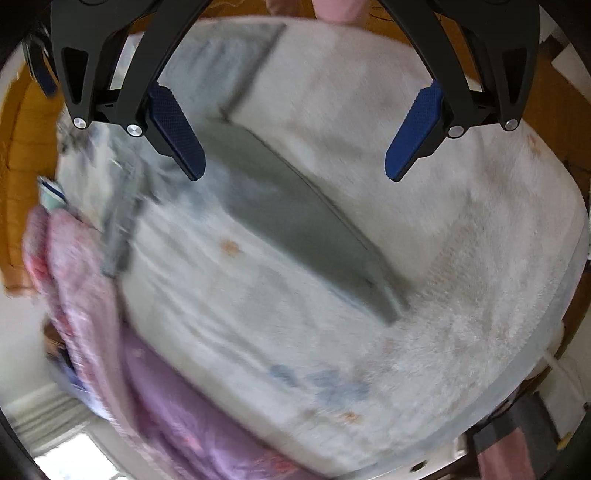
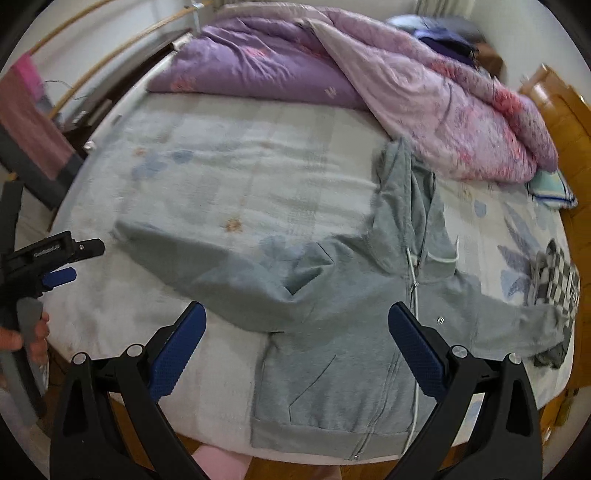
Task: Fold large clothes
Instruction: 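Move both tools toward the hoodie's sleeve cuffs, then grasp one sleeve cuff with the left tool while the right tool pins the hoodie body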
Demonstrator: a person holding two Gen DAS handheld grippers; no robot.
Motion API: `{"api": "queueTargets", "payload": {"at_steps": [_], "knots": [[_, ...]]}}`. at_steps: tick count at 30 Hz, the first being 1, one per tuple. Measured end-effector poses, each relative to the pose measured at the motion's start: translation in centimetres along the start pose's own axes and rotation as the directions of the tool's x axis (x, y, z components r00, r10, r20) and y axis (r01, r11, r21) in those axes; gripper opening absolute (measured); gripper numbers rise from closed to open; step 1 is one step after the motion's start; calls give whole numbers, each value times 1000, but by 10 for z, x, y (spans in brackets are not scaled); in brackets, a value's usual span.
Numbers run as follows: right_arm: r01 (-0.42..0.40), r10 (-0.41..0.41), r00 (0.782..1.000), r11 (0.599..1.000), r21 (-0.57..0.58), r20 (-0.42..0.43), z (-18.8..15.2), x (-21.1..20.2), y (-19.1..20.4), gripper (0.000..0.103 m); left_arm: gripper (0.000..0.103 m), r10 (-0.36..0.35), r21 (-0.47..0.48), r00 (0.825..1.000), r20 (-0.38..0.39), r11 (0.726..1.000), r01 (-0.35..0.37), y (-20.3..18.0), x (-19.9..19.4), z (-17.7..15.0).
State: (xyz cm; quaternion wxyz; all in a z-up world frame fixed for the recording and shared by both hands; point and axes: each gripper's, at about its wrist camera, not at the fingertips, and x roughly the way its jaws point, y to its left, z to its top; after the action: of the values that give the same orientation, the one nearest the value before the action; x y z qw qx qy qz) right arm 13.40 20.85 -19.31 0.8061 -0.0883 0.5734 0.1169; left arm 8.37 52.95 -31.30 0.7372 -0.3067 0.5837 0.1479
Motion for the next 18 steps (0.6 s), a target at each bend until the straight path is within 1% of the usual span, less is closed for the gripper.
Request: {"api": "queueTargets", "payload": {"at_steps": [1,3,4,6,8,10,12,13,14,15,16,17,18], "knots": [[13,-13,999,1000,15,-34,3,12,-2,95,98,24,-4,1000,0,1000,-24,10,15,10],[24,-22,998,999,32,-67,5,26,-4,95,98,63,-19,998,-25,998,-64,31,50,32],[32,-29,996,999,33,-80,6,33,-5,95,98,72,-32,997,-26,997,-72,40,64,41],[57,-56,993,998,15,-100,6,49,-6,95,97,81,-62,997,-10,995,-81,59,84,55],[97,-98,986,995,-14,-135,2,69,-9,95,97,69,-98,997,27,993,-66,77,102,69],[125,-126,976,992,-19,-179,-2,88,-13,95,97,95,-128,994,44,988,-89,95,120,83],[129,-127,968,992,-2,-215,-5,103,-20,95,96,115,-146,992,55,984,-106,109,133,92],[129,-123,964,992,11,-236,-6,111,-22,95,77,100,-148,993,67,985,-89,115,138,96],[132,-119,957,991,32,-265,-8,120,-26,95,64,76,-145,995,67,987,-66,118,141,98],[132,-113,953,990,50,-282,-8,124,-29,95,45,38,-137,999,34,990,-33,123,149,101],[122,-96,953,990,74,-289,-8,129,-32,95,32,31,-126,999,5,992,-30,124,154,102],[102,-71,956,990,97,-286,-8,133,-34,95,30,35,-108,999,2,994,-35,123,153,102],[92,-58,956,990,107,-286,-7,135,-35,94,27,50,-71,999,12,996,-49,119,148,101]]}}
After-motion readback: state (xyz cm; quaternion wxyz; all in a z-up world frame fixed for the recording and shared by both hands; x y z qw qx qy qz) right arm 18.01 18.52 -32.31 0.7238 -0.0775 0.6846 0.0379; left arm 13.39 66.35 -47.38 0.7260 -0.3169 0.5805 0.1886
